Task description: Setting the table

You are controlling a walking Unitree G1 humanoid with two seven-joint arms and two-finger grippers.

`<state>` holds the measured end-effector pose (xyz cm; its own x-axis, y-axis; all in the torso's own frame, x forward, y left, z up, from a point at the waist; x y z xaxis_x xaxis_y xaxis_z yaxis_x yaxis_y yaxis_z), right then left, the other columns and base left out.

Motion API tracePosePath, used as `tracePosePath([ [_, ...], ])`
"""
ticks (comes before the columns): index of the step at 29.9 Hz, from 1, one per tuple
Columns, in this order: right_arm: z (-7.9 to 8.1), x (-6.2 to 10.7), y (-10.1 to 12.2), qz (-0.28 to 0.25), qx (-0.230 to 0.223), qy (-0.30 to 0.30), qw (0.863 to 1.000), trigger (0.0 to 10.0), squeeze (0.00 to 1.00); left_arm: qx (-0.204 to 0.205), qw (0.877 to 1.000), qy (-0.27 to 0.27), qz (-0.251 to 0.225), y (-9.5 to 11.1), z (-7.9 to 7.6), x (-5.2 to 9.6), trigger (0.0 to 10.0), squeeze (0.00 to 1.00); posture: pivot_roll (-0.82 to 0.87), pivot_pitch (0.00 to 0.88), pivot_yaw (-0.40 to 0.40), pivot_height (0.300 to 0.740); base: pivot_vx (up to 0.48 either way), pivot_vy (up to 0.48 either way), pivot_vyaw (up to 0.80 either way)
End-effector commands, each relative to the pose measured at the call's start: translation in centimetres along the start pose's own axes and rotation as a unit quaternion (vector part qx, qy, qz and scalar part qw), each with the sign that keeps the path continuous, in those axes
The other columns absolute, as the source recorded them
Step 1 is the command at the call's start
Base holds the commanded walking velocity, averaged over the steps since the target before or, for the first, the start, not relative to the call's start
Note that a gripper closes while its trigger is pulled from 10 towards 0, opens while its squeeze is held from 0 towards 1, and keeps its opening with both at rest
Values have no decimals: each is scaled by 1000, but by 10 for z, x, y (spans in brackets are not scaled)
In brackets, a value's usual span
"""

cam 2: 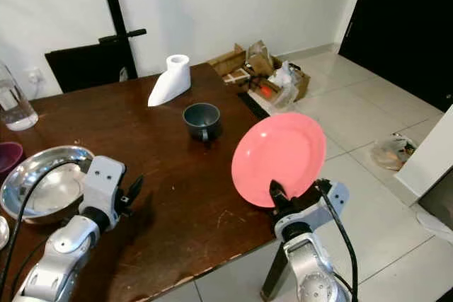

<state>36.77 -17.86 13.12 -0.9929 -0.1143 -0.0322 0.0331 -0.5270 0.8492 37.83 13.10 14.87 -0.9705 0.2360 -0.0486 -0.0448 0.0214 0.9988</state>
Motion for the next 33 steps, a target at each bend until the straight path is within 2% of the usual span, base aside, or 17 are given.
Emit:
tracePosePath([
  [1,3,1,-18,38,4,11,999,10000,596,-3,1000,1,12,-8,0,3,10000,0,57,112,106,740,0,0,0],
  [4,14,1,-25,55,21,39,998,10000,655,-2,1000,1,12,-8,-1,3,10000,0,58,113,105,740,0,0,0],
  [5,16,1,-27,58,24,45,997,10000,808,-2,1000,1,12,-9,-1,3,10000,0,57,112,104,740,0,0,0],
  [6,17,2,-28,60,26,49,997,10000,808,-2,1000,1,12,-9,-1,3,10000,0,57,112,104,740,0,0,0],
  [7,16,1,-28,61,35,44,997,10000,1000,-3,1000,1,12,-9,-1,3,10000,0,58,112,103,740,0,0,0],
  [15,20,-1,-4,13,61,44,997,10000,1000,-2,1000,2,13,-10,-1,4,10000,0,54,113,104,740,0,0,0],
  [17,19,0,-6,24,130,46,990,10000,1000,-1,1000,0,13,-10,-2,4,10000,0,52,113,105,740,0,0,0],
  [19,16,2,-10,48,260,45,963,10000,1000,0,1000,0,12,-9,-3,4,10000,0,52,113,106,740,0,0,0],
  [20,16,4,-15,66,334,52,939,10000,761,0,1000,-1,12,-8,-3,4,10000,0,47,118,109,740,0,0,0],
  [21,16,5,-18,77,380,57,920,10000,761,1,1000,-1,11,-8,-3,4,10000,0,47,118,109,740,0,0,0],
  [22,16,7,-19,82,402,61,910,10000,306,1,1000,-2,11,-8,-3,4,10000,0,46,118,109,740,0,0,0],
  [25,19,13,-20,93,426,78,897,10000,271,0,1000,-3,12,-8,-3,4,10000,0,46,119,109,740,0,0,0],
  [26,17,16,-22,101,445,83,886,10000,153,1,1000,-3,12,-8,-3,4,10000,0,46,119,109,740,0,0,0],
  [27,17,16,-22,101,445,83,886,10000,153,1,1000,-3,12,-8,-3,4,10000,0,46,119,109,740,0,0,0],
  [30,8,25,-21,115,501,87,853,10000,129,2,1000,-4,11,-7,-4,3,10000,0,45,121,109,740,0,0,0],
  [32,6,26,-17,109,505,83,852,10000,125,2,1000,-4,10,-7,-4,3,10000,0,45,121,109,740,0,0,0],
  [33,9,25,-8,90,488,81,865,10000,122,2,1000,-4,11,-7,-4,3,10000,0,39,124,108,740,0,0,0],
])
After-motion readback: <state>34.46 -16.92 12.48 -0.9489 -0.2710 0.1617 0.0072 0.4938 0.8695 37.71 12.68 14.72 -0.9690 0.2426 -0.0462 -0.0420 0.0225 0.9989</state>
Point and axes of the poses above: a point about 5 cm out from each wrist's last joint towards the gripper, its own x axis pointing back from the gripper into the wrist, its own y axis along the axis of the wrist's last joint, z = x × y, the point moved 6 cm from there along -x, pointing out of the wrist towards the gripper, and after that the axes turned 13 degrees about x, right-handed, at the moved point
